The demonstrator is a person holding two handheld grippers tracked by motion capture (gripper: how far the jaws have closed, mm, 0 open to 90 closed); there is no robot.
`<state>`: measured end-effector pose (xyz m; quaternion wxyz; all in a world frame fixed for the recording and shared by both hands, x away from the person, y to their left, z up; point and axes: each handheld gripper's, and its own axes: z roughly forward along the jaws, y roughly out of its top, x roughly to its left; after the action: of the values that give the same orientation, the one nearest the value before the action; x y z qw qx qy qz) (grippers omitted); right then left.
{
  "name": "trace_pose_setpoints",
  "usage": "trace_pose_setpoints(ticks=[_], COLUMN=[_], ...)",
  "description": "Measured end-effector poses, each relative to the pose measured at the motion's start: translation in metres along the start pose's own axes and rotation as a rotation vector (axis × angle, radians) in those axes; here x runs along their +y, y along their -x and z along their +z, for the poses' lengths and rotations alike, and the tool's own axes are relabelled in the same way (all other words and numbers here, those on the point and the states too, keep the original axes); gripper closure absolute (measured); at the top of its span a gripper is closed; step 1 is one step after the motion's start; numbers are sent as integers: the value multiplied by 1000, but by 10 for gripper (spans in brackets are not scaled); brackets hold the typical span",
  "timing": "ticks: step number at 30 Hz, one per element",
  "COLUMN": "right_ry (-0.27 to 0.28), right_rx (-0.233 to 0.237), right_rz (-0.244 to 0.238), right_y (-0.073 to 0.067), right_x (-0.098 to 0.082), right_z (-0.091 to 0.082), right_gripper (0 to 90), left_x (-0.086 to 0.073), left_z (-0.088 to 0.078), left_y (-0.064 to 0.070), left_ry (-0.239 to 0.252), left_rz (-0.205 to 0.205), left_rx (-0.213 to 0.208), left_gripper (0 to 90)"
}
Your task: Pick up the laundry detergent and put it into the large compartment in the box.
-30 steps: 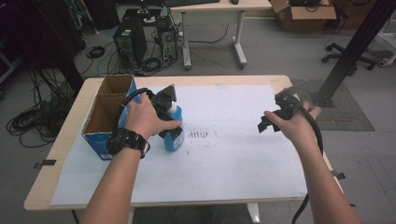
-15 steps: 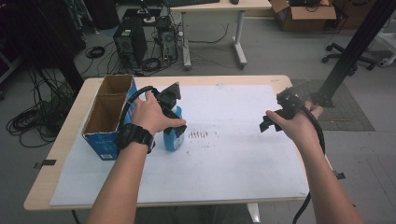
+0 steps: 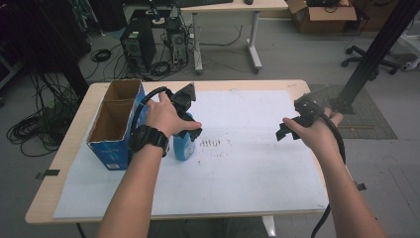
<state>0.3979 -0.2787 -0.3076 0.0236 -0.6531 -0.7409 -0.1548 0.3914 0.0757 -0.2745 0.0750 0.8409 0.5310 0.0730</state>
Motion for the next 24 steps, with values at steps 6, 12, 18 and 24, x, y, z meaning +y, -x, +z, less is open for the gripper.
trace_pose_setpoints(ticks=[6, 12, 18, 24], right_ry=[-1, -3, -6, -6], right_rx=[4, 4, 5, 8], right_rz=[-5, -11, -10, -21], right_y=[0, 1, 1, 1], right_x=[0, 1, 1, 3], right_z=[0, 0, 2, 4], right_gripper=[35, 35, 35, 35], left_x=[5, 9, 16, 25], left_z=[3, 6, 7, 8], left_y=[-2, -6, -7, -4], left_ry=[-8, -18, -25, -40], left_rz=[-7, -22, -31, -37], left_rx=[-1, -2, 5, 4], left_gripper=[50, 50, 50, 49])
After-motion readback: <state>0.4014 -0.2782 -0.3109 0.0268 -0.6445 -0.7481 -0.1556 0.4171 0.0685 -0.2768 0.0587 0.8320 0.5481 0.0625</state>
